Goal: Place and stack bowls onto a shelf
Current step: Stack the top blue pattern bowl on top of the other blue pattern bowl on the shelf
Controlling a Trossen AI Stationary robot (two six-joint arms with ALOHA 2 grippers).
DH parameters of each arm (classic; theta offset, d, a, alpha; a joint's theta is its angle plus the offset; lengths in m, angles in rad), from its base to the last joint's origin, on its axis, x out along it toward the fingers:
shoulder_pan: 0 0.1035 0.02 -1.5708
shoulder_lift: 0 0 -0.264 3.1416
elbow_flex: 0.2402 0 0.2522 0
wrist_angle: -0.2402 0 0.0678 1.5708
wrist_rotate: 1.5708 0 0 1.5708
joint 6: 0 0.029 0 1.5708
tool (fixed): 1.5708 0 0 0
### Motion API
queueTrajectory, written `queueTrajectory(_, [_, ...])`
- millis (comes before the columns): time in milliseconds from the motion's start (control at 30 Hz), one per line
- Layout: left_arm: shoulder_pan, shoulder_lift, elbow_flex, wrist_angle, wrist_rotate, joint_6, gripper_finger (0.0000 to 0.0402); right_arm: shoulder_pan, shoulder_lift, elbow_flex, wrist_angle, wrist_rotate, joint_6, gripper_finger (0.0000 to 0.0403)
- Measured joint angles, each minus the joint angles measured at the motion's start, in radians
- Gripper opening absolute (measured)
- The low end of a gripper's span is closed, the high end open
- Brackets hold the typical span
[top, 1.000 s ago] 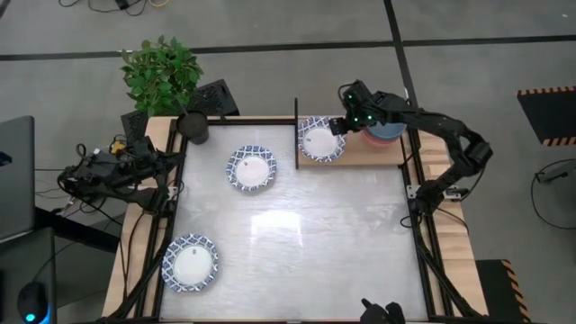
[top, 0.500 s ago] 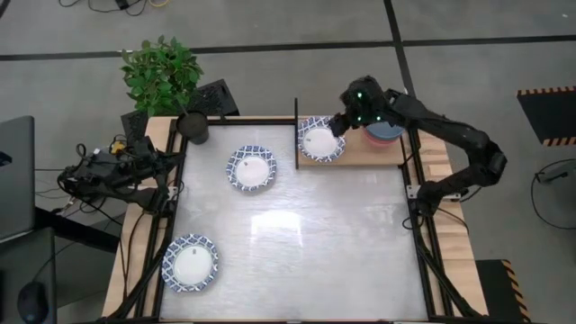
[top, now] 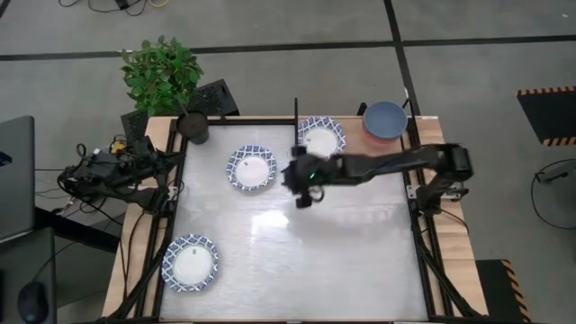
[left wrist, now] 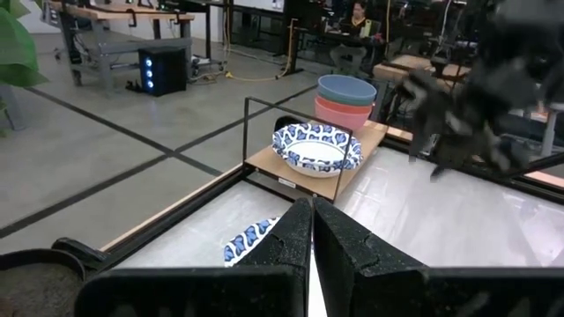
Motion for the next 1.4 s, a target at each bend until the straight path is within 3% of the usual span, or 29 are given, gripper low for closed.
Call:
queueTrajectory(200, [0.000,0.000,0.000,0.000,0.000,0.000,0.0000,0.030,0.197,0.043,0.119,0.042,-0.096,0.0187])
queueTrajectory(600, [0.000,0.000,0.000,0.000,0.000,0.000,0.0000,-0.012,0.458,0.281,0.090,0.040,-0.175,0.0187])
queueTrajectory(1133, [0.000,0.000,0.000,0.000,0.000,0.000,0.0000,-0.060,0.544,0.304,0.064,-0.015,-0.138,0.0183])
queueTrajectory(1400, [0.000,0.000,0.000,0.000,0.000,0.000,0.0000,-0.065,0.544,0.302,0.038,-0.014,-0.114,0.0096])
